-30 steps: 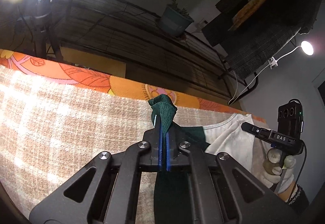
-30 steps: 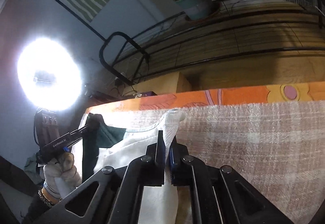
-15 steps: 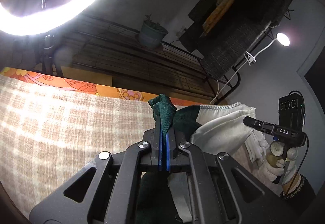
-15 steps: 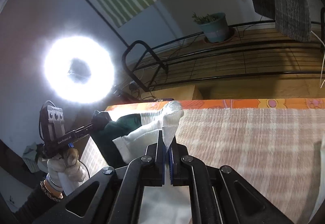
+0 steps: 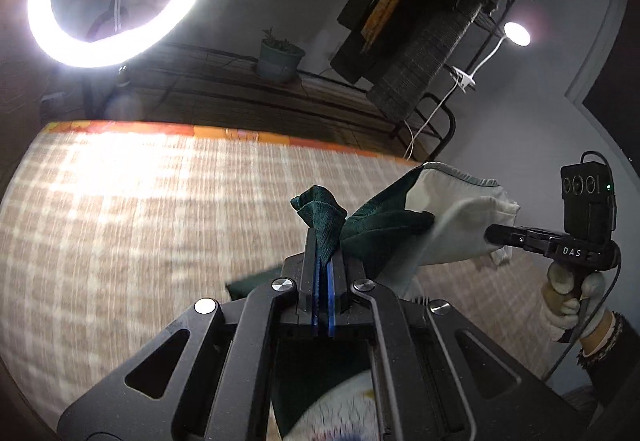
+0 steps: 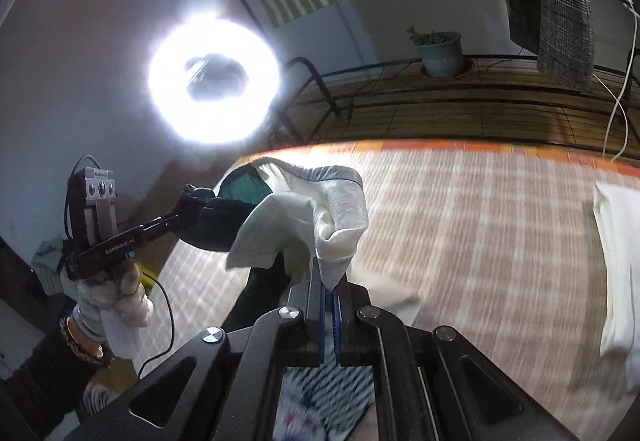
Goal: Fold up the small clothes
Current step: 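Lift the collar end with both grippers and fold it over toward the hem, then open the left gripper and pinch the folded white edge with the right gripper, then open both grippers and move them over the folded bundle's edges, then grasp the green corner with the left gripper while the right gripper grasps the white corner, then lift the bundle with both grippers and fold it over onto itself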
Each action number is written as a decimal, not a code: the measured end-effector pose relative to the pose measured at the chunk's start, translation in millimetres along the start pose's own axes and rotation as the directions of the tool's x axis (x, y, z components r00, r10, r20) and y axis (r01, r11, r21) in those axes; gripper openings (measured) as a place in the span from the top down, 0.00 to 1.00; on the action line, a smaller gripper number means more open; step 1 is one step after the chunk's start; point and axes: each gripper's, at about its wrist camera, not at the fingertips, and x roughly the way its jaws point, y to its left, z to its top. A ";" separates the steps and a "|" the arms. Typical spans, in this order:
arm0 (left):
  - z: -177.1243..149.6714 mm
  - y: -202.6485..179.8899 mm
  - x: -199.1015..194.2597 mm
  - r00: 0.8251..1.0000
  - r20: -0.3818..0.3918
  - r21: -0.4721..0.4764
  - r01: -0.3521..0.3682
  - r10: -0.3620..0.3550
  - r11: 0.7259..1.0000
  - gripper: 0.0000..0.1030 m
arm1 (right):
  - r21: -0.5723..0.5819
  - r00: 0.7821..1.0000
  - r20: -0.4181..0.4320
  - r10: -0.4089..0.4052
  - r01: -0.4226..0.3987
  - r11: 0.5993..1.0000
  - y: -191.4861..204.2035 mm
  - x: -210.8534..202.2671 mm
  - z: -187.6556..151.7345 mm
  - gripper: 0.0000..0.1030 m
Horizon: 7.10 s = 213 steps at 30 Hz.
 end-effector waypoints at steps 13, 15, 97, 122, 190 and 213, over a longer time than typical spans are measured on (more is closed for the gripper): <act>-98.2 -12.0 -25.0 0.990 -0.112 0.097 -0.074 0.084 0.993 1.00 | -0.059 0.991 -0.073 -0.112 0.108 0.992 21.5 -3.9 -113.2 1.00; -108.6 -13.7 -30.8 0.988 -0.122 0.109 -0.085 0.098 0.990 1.00 | -0.087 0.988 -0.059 -0.142 0.137 0.987 25.1 -7.6 -121.6 0.96; -117.0 -26.5 21.9 0.964 -0.198 -0.096 -0.197 0.176 0.976 0.74 | -0.161 0.990 -0.125 -0.059 0.038 0.986 70.0 120.6 -57.5 0.87; -107.7 67.0 -17.4 0.979 -0.200 -0.381 -0.121 0.047 0.917 0.64 | 0.250 0.980 -0.199 0.019 0.033 0.968 -39.9 56.2 -89.1 0.56; -31.9 -200.2 106.5 0.992 -0.118 0.032 0.039 -0.035 0.999 0.99 | 0.012 0.935 -0.040 -0.351 0.352 0.936 -58.1 -79.4 -46.0 0.99; 33.3 -367.5 274.1 0.984 -0.107 0.157 0.157 -0.141 0.975 0.99 | 0.010 0.753 0.005 -0.658 0.658 0.753 -234.0 -172.5 -3.4 0.99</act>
